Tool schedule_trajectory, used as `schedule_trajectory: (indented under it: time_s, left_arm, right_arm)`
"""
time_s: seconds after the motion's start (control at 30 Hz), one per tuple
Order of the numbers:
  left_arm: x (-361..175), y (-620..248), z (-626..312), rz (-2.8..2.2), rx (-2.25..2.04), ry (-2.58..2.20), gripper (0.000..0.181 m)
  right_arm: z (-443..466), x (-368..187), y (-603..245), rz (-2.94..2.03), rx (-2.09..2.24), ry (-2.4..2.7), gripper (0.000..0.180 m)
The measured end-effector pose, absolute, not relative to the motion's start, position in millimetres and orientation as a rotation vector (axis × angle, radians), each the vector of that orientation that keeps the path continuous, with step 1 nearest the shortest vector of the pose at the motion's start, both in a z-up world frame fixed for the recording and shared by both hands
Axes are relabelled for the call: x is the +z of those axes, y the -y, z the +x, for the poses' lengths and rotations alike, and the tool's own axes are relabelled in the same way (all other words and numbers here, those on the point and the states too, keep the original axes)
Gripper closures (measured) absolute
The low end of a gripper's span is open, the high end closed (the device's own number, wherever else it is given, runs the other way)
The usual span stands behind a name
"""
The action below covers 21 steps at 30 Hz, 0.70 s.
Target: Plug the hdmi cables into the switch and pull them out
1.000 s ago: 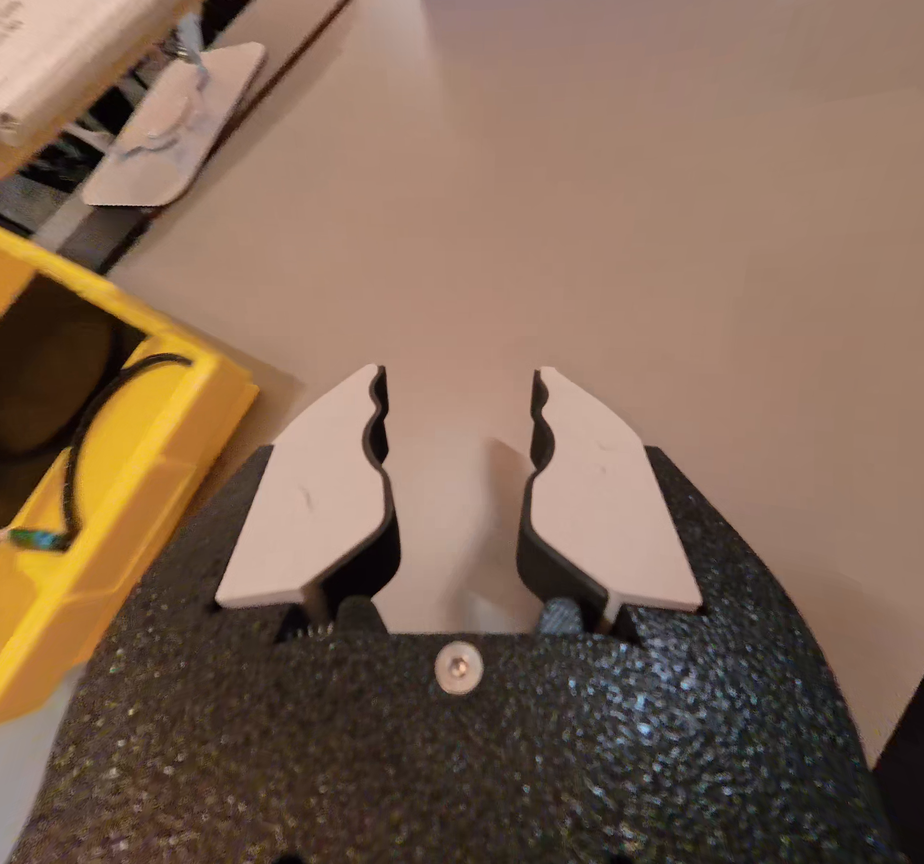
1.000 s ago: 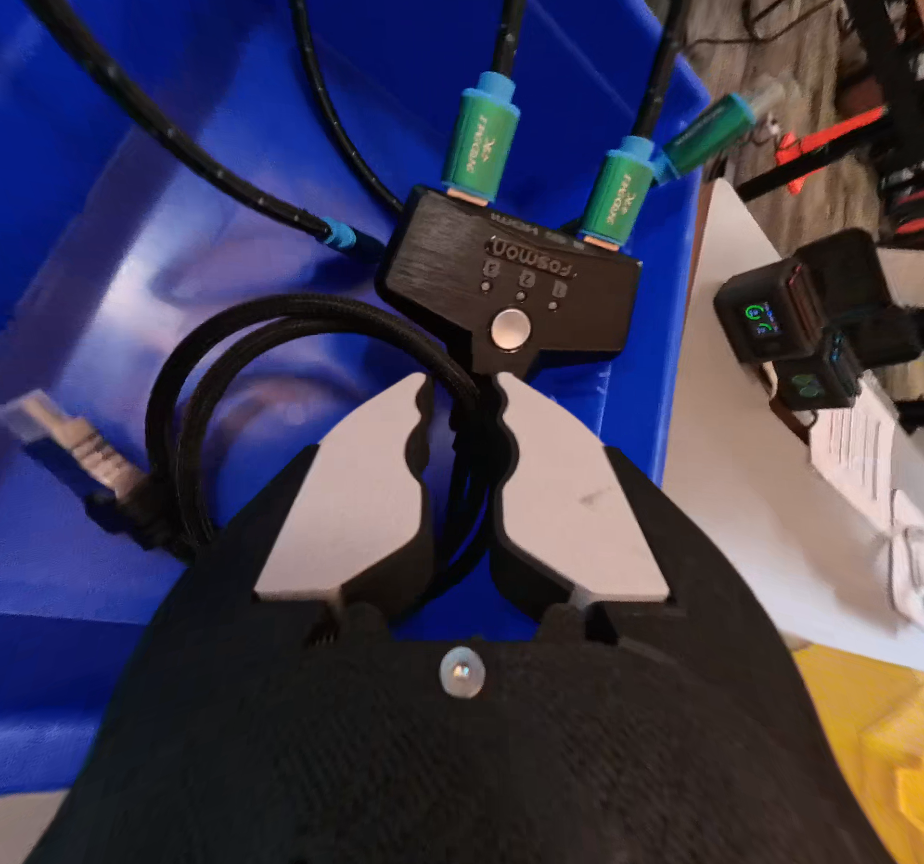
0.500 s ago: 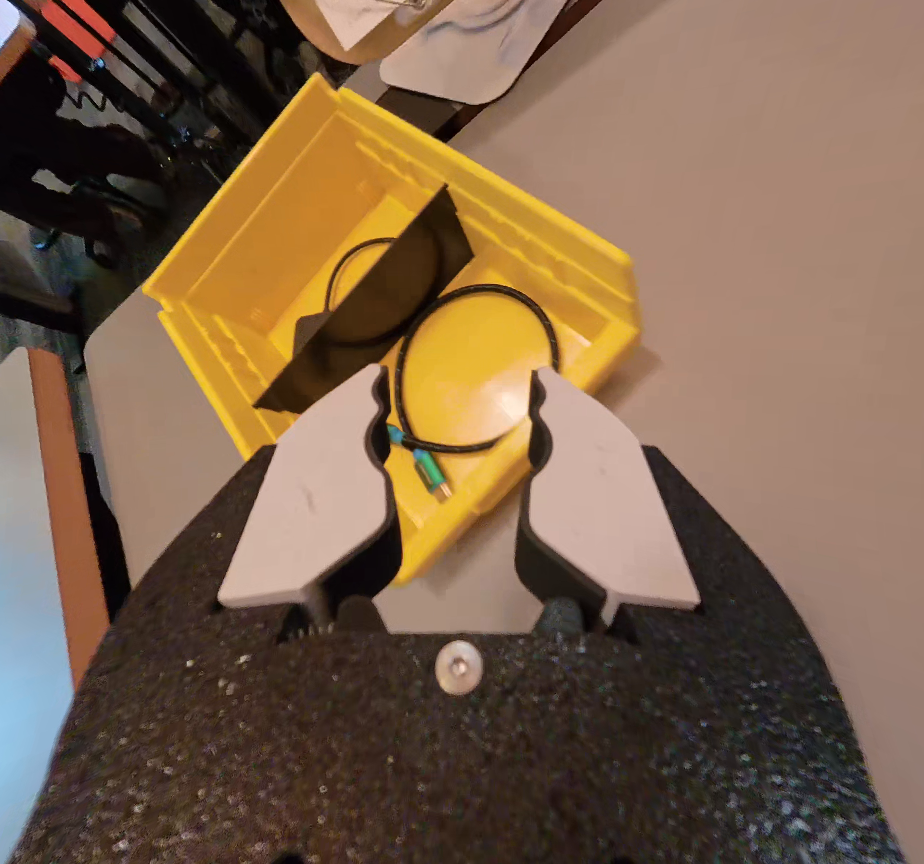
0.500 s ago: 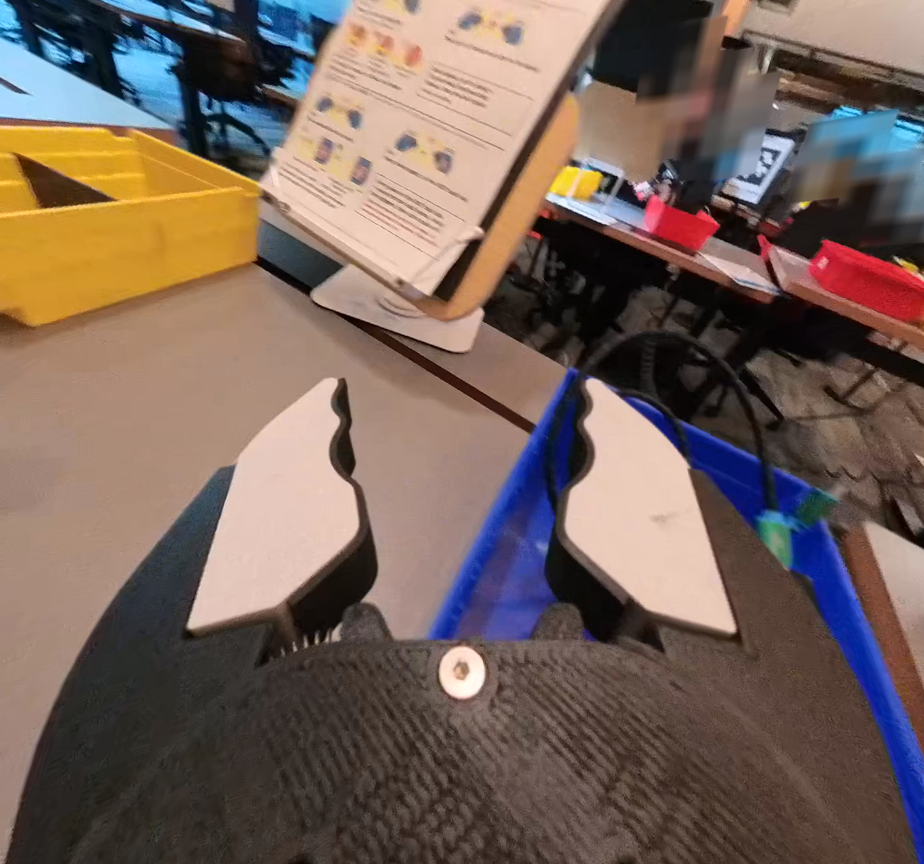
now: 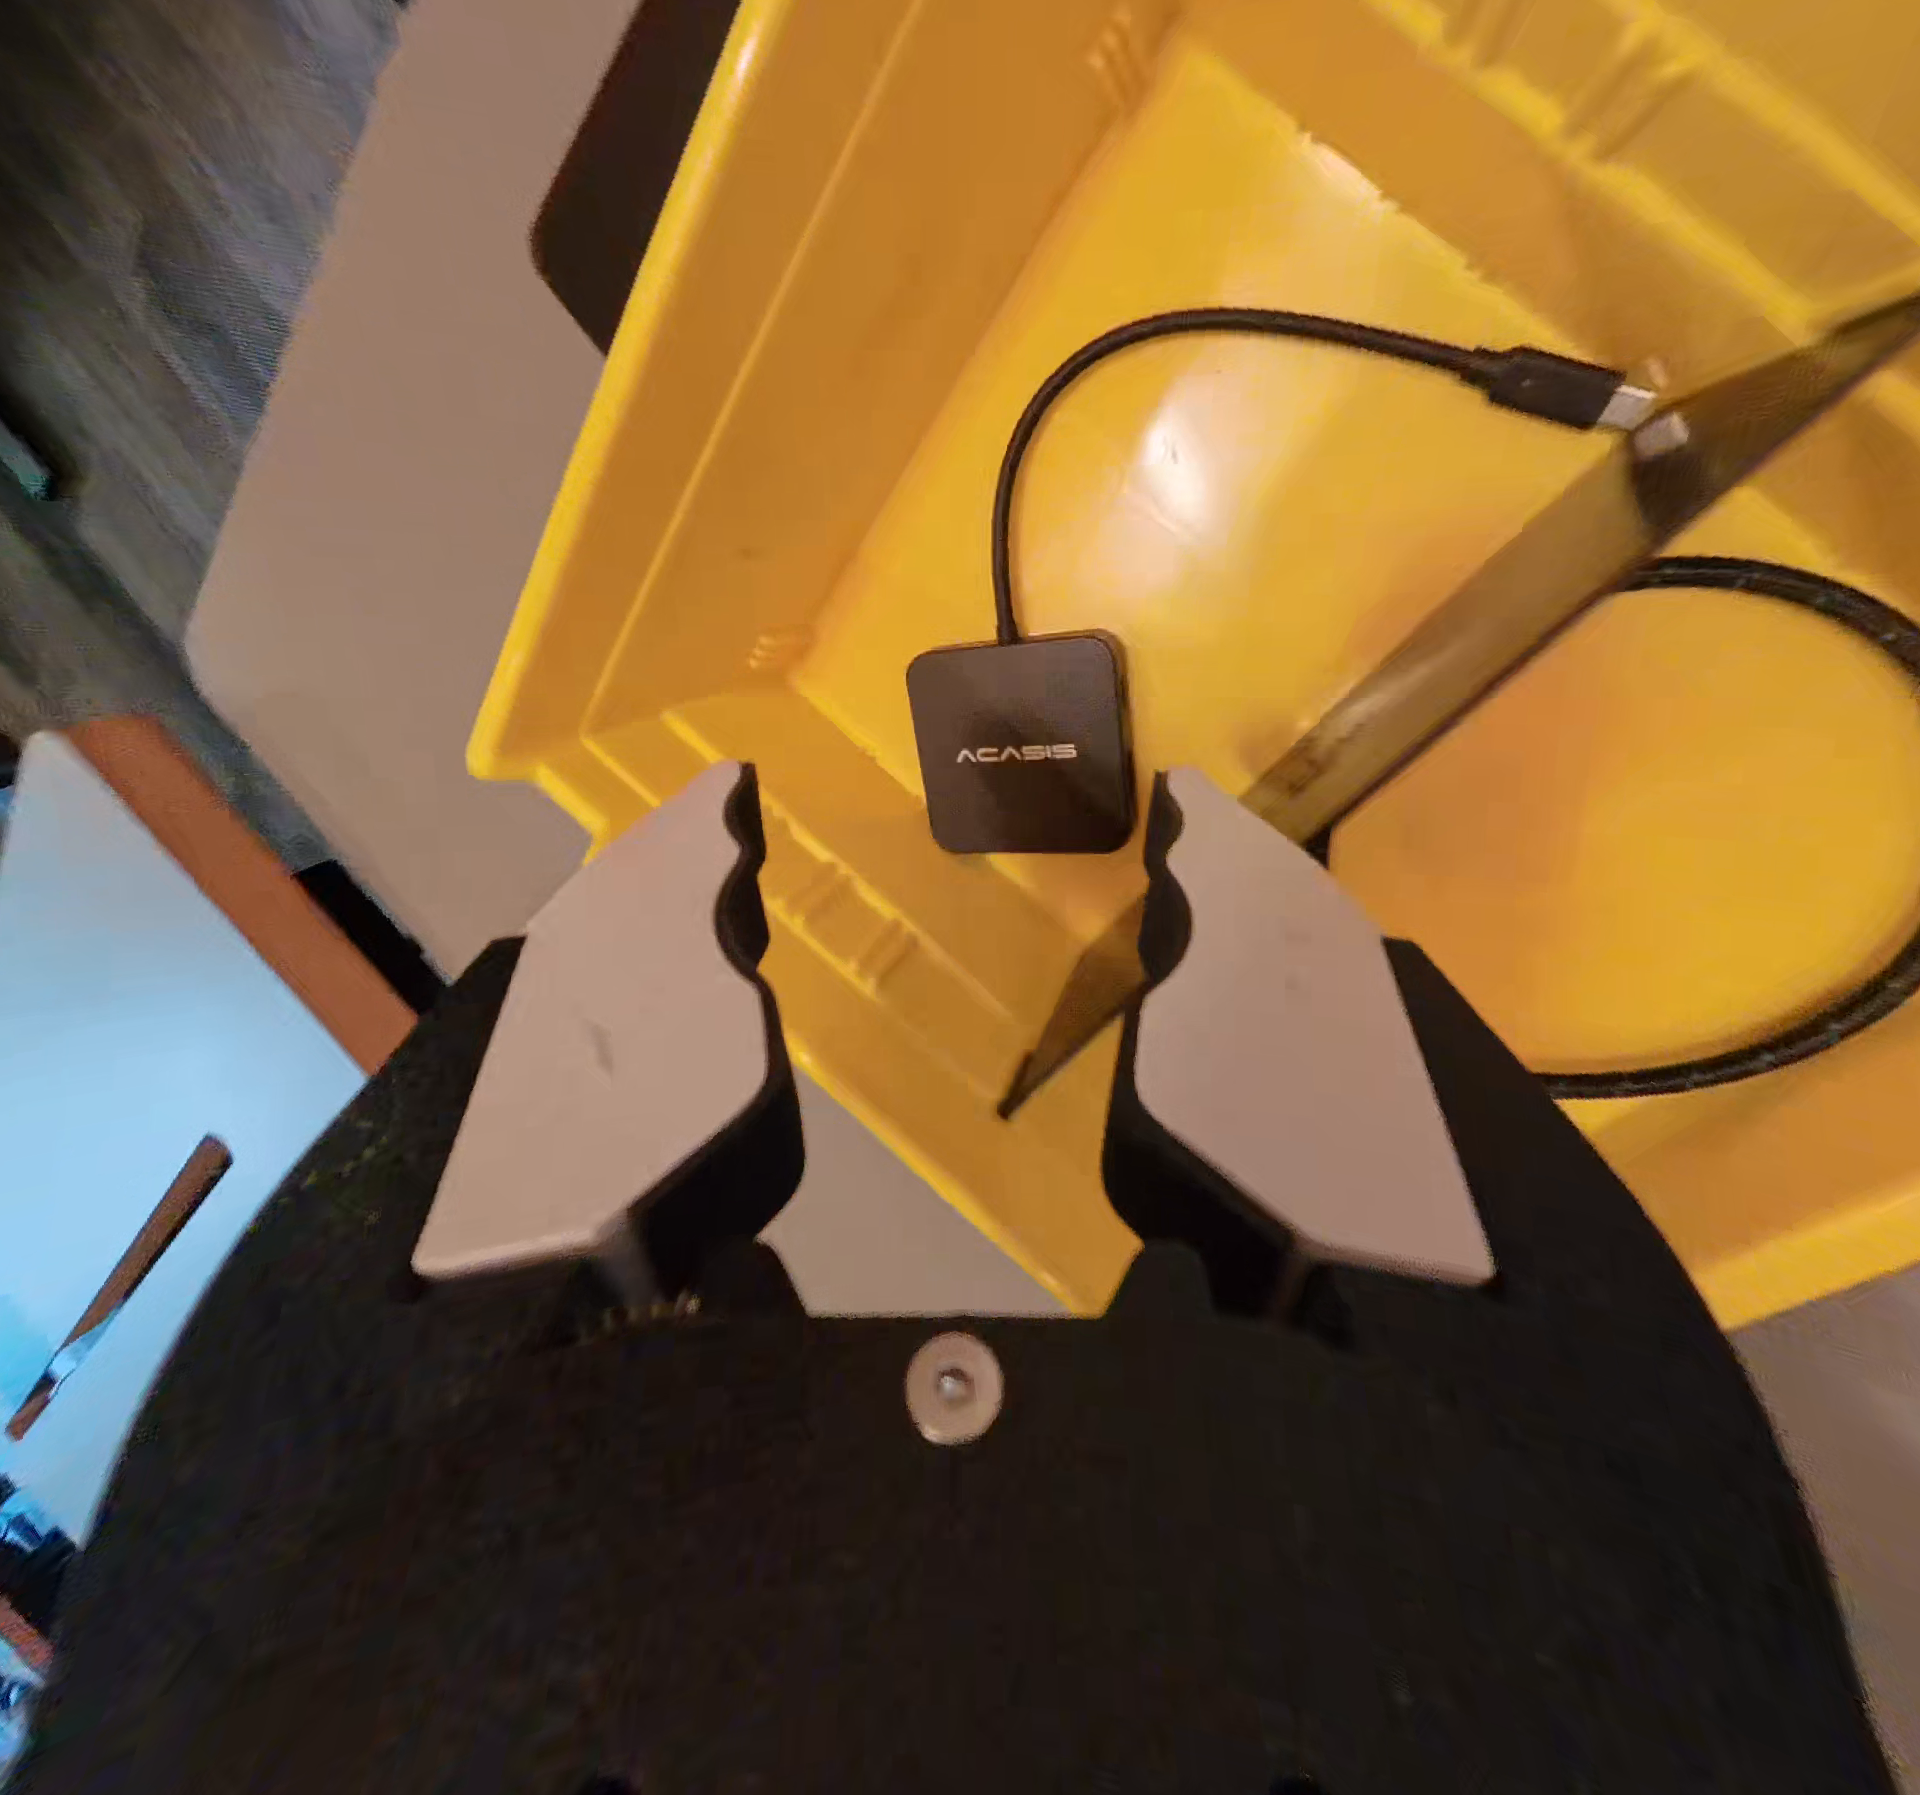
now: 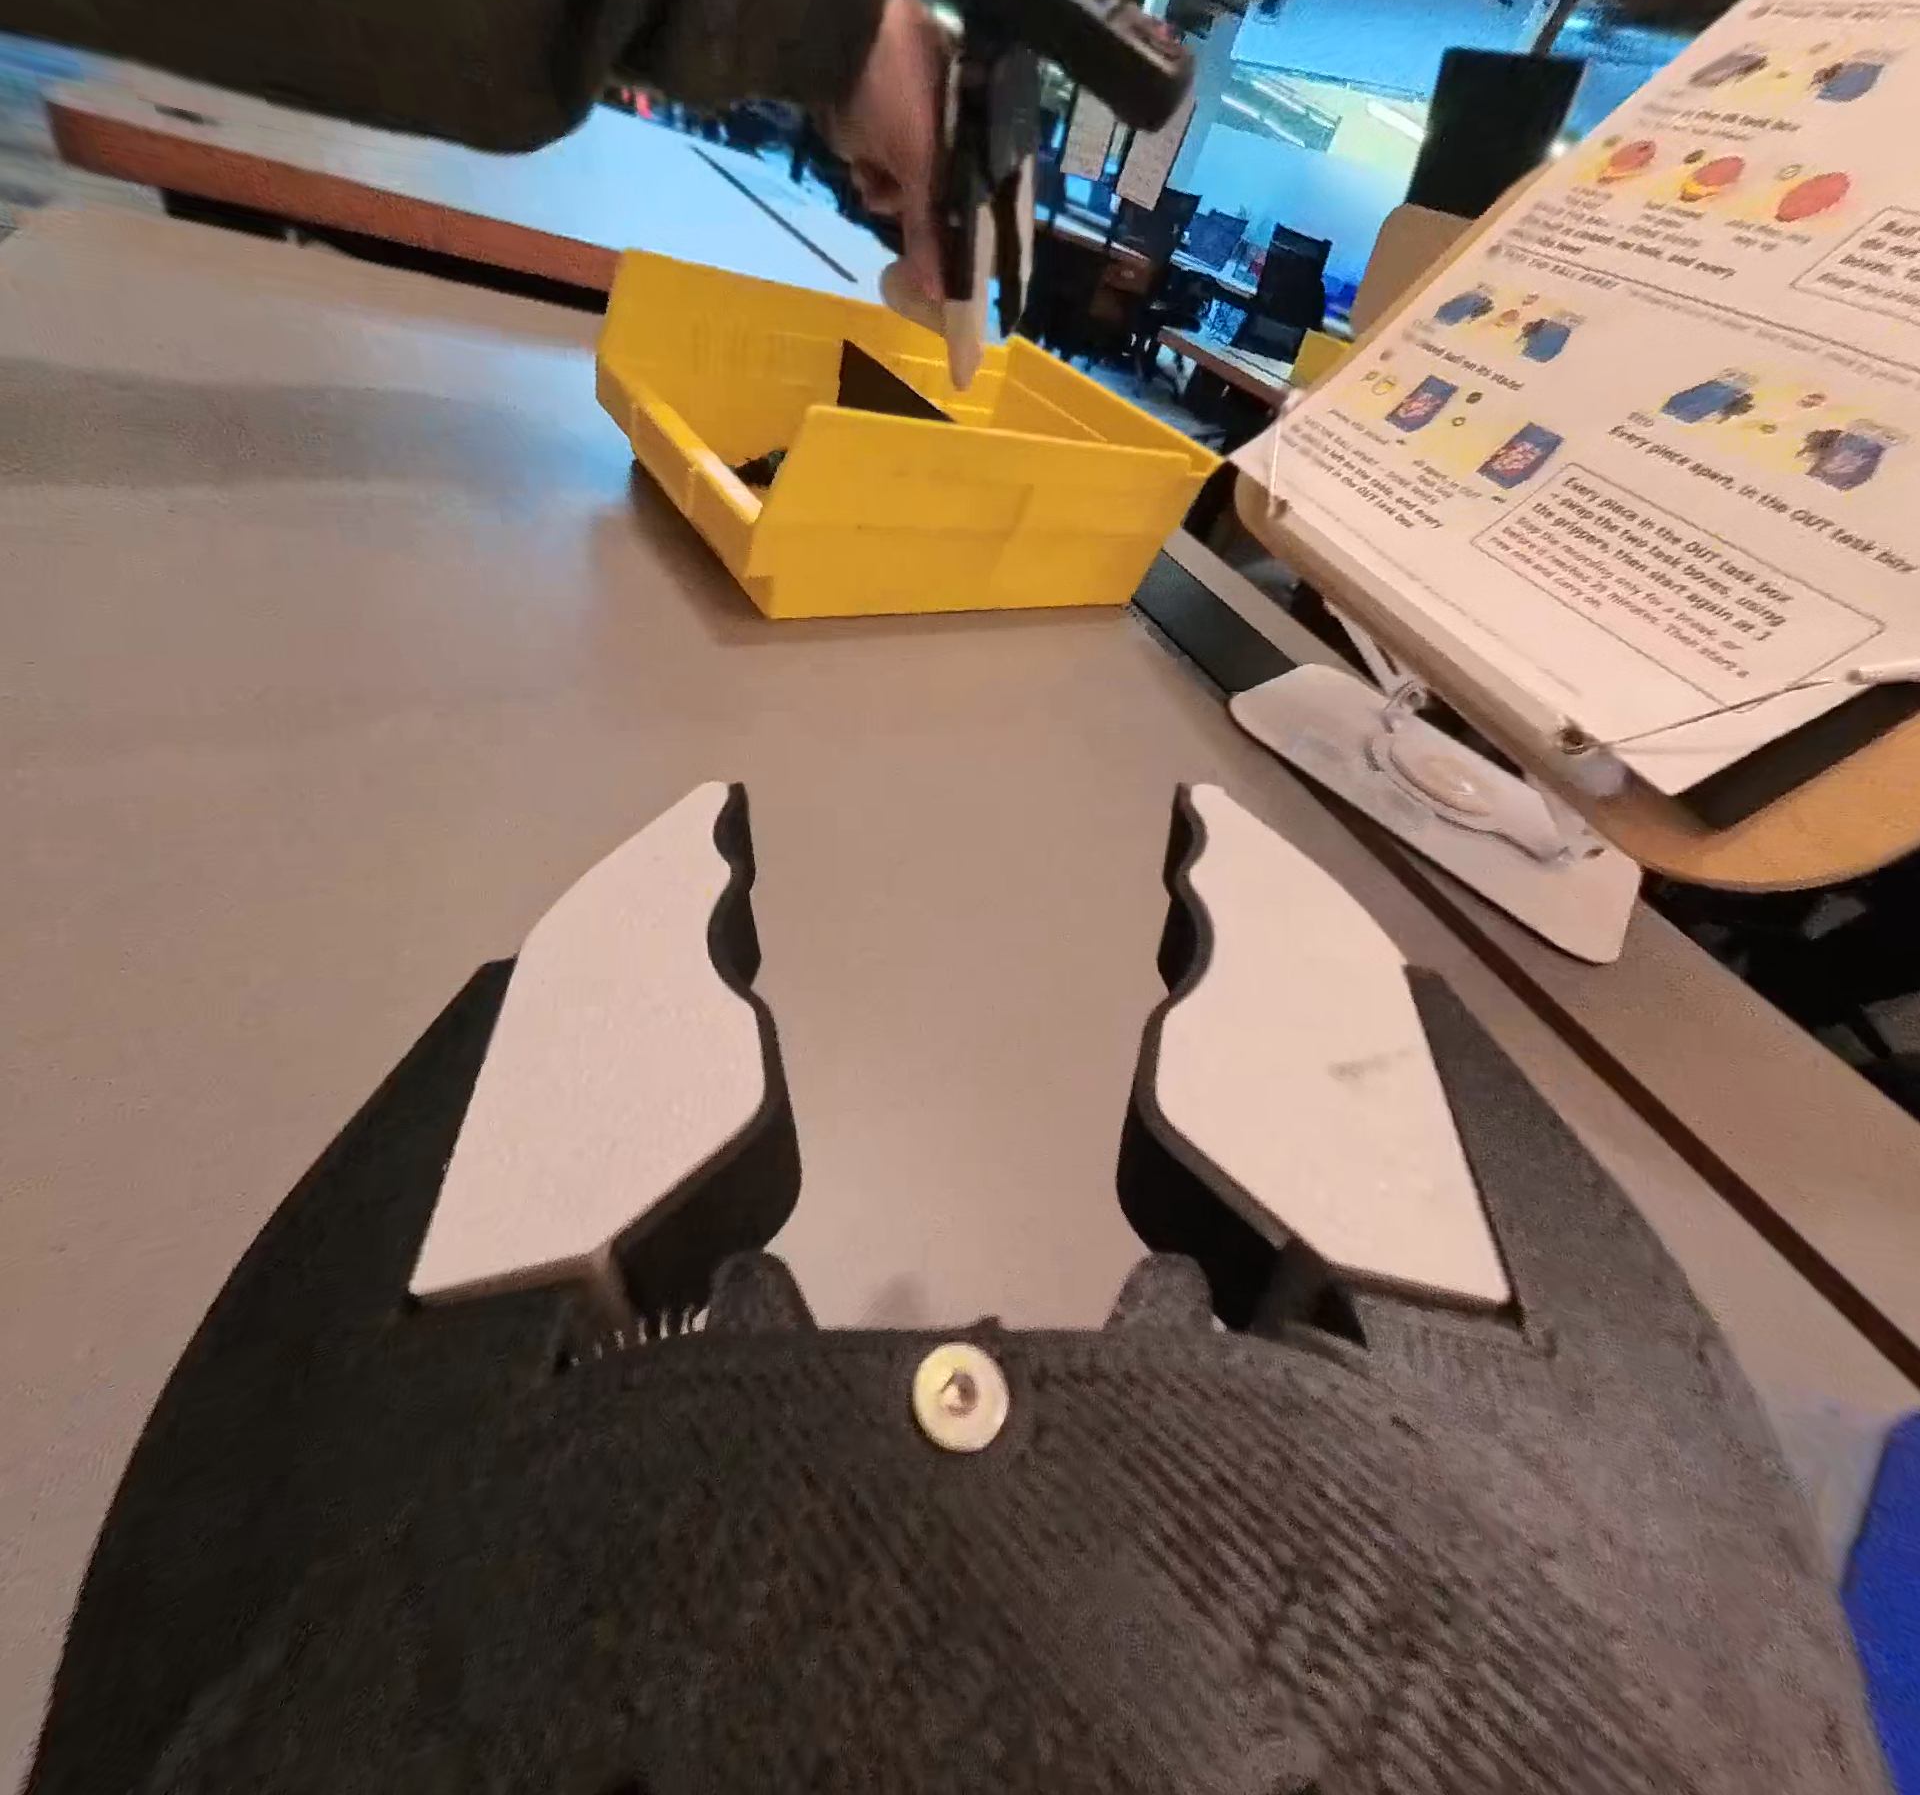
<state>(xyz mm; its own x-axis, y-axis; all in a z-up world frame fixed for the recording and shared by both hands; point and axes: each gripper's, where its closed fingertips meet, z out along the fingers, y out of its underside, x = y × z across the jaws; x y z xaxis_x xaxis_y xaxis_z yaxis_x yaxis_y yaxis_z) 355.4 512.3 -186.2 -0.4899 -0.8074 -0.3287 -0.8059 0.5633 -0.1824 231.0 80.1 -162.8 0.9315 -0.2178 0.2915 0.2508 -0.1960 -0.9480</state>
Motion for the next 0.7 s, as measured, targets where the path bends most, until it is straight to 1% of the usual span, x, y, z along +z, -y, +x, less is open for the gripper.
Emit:
schedule_trajectory:
  time_s: [0.03,0.13,0.2,0.23,0.3,0.4,0.43,0.47,0.57,0.7]
  left_arm:
    - [-193.2,-515.7,358.7,-1.329,0.005,-2.469,0.111]
    - [-221.4,-517.5,357.5,-1.485,0.047,-2.592,0.108]
    - [-238.0,-519.6,355.6,-1.559,0.136,-2.628,0.108]
    - [-244.4,-522.1,356.4,-1.576,0.187,-2.628,0.112]
    - [-256.3,-524.1,355.6,-1.633,0.270,-2.645,0.108]
    - [-271.6,-528.6,352.7,-1.682,0.397,-2.678,0.108]
    - [-274.7,-528.2,352.0,-1.687,0.416,-2.697,0.109]
    - [-275.0,-525.9,352.1,-1.703,0.404,-2.716,0.114]
    - [-274.9,-524.6,352.2,-1.739,0.383,-2.706,0.115]
    - [-263.7,-524.9,358.6,-1.619,0.279,-2.647,0.116]
  right_arm:
    - [231.0,-171.1,-83.3,-1.720,-0.422,0.035,0.103]
    - [226.3,-188.9,-89.4,-1.737,-0.375,0.053,0.101]
    - [222.5,-190.0,-90.5,-1.738,-0.360,0.069,0.101]
    - [222.5,-189.6,-90.3,-1.735,-0.360,0.069,0.102]
    - [224.7,-190.0,-90.3,-1.740,-0.357,0.052,0.101]
    - [224.5,-190.9,-90.8,-1.746,-0.349,0.054,0.101]
    - [224.3,-190.4,-90.5,-1.742,-0.353,0.054,0.101]
    - [223.5,-189.7,-90.1,-1.737,-0.354,0.060,0.101]
    - [223.9,-189.2,-89.8,-1.732,-0.373,0.058,0.105]
    - [221.0,-192.9,-92.2,-1.755,-0.390,0.086,0.105]
